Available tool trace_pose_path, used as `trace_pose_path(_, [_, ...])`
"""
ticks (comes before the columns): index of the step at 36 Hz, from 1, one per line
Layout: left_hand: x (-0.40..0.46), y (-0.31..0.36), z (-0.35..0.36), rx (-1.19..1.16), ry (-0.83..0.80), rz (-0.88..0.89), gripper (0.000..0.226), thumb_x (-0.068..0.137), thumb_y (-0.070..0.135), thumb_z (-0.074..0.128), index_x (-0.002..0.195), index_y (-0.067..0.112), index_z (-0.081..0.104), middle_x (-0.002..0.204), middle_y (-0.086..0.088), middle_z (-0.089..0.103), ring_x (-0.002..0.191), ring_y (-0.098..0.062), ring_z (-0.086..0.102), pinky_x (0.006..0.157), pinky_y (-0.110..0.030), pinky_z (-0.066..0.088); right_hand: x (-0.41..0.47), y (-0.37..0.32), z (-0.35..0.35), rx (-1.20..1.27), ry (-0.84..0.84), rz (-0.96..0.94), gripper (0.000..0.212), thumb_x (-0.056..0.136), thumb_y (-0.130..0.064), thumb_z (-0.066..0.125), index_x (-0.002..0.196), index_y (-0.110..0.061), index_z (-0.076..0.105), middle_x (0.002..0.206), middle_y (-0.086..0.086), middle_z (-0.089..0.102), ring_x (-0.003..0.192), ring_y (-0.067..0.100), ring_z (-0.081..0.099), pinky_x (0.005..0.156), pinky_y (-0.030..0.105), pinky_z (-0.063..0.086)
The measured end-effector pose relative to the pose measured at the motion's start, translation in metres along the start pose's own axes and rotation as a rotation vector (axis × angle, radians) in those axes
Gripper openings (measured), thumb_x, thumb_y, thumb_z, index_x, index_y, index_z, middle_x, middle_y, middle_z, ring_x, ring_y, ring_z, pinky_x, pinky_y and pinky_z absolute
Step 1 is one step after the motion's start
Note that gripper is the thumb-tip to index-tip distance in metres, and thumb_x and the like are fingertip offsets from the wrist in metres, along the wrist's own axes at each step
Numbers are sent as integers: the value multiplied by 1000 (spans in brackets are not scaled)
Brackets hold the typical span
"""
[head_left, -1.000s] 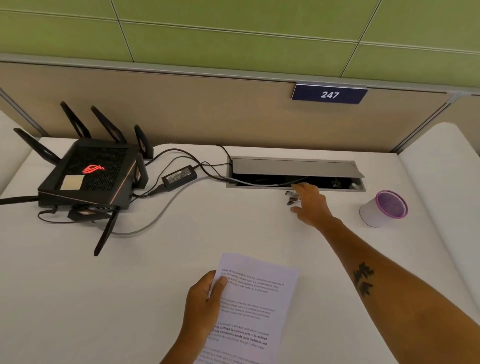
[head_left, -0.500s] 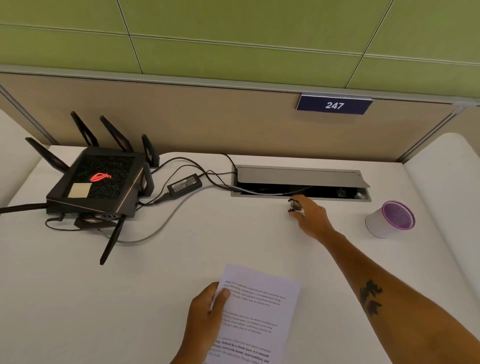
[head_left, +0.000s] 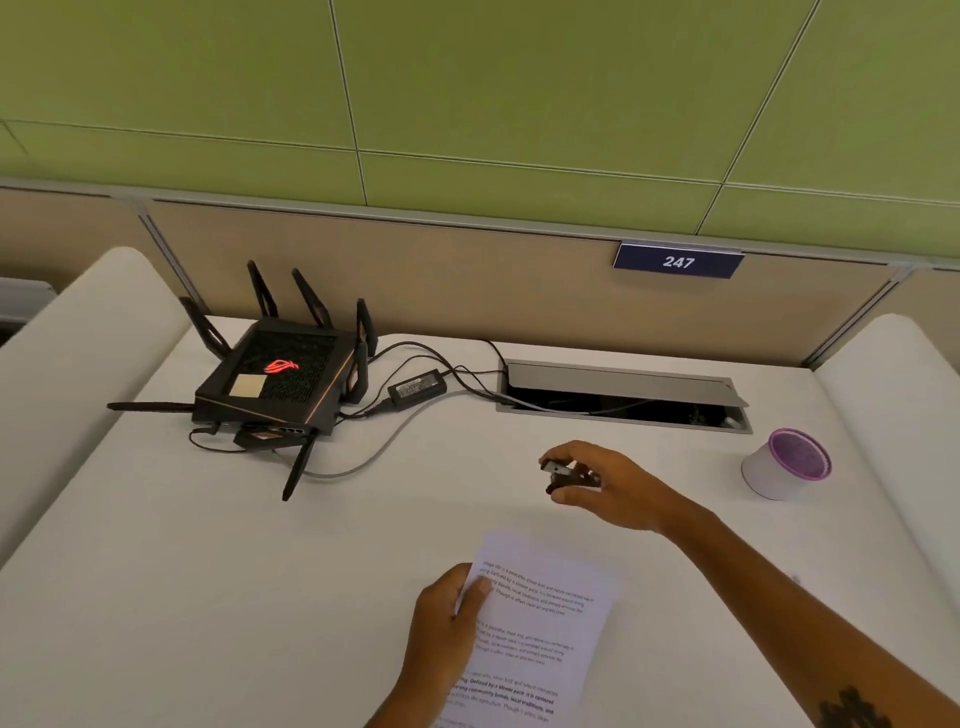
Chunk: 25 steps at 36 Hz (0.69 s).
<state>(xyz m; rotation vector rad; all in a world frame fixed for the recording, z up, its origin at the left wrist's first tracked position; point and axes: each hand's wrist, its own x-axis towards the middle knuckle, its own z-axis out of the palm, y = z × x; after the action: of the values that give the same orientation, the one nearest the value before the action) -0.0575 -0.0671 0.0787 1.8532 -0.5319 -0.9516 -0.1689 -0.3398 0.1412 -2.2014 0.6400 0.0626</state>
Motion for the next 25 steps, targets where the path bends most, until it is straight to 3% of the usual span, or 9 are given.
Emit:
trace_pose_path(4, [-12,3,-3,38,-6,8,21,109,35,53,108,27,72,96,7,80,78,-5,76,61,-16,56,-11,-31,4,-164,-137,-85,43,92,-41,76,132,-35,63,124,-23,62,113,3,62,99,27,52])
trace_pose_path(11, [-29,7,-8,79,-31,35,19,109,42,53,103,30,66,95,7,78,76,-18,79,63,-16,59,-29,-82,11,-454,-249,-167,46,92,-48,72,136,-38,60,130,-19,61,114,8,59,96,32,55])
trace_pose_path(16, [-39,6,-10,116,-53,84,16,108,42,54,101,32,63,95,8,77,73,-13,78,61,-16,58,-39,-107,15,-576,-279,-186,45,93,-47,72,136,-35,61,130,-16,62,110,7,58,84,23,47])
trace_pose_path(19, [-43,3,-9,145,-59,124,15,108,42,54,98,34,61,93,10,76,72,-6,76,61,-14,57,-45,-116,20,-624,-305,-193,44,93,-48,72,134,-35,62,129,-15,62,109,9,59,87,26,50])
trace_pose_path(25, [-49,-3,-8,151,-74,161,23,108,45,53,107,27,67,96,9,78,78,-11,78,68,-21,64,-55,-129,31,-725,-333,-216,46,90,-49,75,132,-36,62,127,-16,63,111,10,60,92,35,54])
